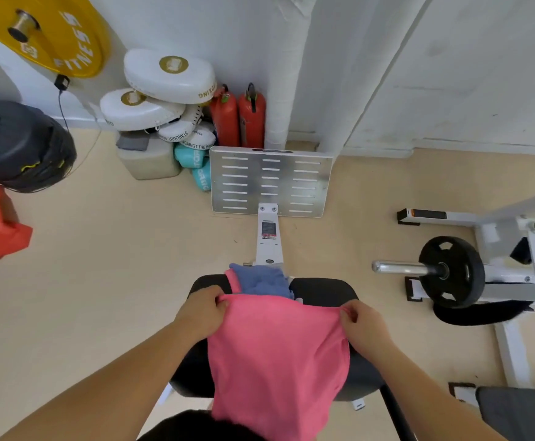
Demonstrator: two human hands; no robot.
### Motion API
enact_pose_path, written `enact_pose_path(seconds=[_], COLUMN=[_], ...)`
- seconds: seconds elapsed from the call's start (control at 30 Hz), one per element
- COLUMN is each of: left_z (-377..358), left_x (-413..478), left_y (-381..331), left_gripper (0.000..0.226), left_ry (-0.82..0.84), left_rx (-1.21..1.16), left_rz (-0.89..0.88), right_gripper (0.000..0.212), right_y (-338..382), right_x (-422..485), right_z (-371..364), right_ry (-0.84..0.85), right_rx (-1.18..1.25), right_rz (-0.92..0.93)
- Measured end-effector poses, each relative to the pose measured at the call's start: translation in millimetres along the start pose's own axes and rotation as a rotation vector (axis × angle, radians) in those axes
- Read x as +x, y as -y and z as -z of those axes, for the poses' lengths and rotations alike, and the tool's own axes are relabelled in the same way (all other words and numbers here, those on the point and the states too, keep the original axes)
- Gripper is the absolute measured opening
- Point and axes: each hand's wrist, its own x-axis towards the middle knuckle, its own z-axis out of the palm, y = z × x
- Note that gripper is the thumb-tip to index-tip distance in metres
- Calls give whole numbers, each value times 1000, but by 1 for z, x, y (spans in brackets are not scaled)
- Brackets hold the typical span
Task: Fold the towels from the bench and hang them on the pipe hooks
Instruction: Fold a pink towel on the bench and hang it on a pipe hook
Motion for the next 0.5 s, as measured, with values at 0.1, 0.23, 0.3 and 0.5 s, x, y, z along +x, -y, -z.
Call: enact_pose_path(seconds=[0.1,0.23,0.3,0.5], left_z=[-7,-10,-12,-10], left_x=[10,14,14,11], left_y=[2,-1,-1,1], left_gripper=[14,8,8,8], left_ry=[33,77,102,72], left_rx=[93,148,178,154], left_rz=[-51,-135,-137,-158], right_gripper=[22,43,47,19], right_y=[-2,-1,-3,-9], right_x=[17,25,23,8], right_z=[-9,-8,-6,3], right_ry=[87,214,254,234], right_rx=[-189,-363,-401,-292], right_rz=[67,117,123,105])
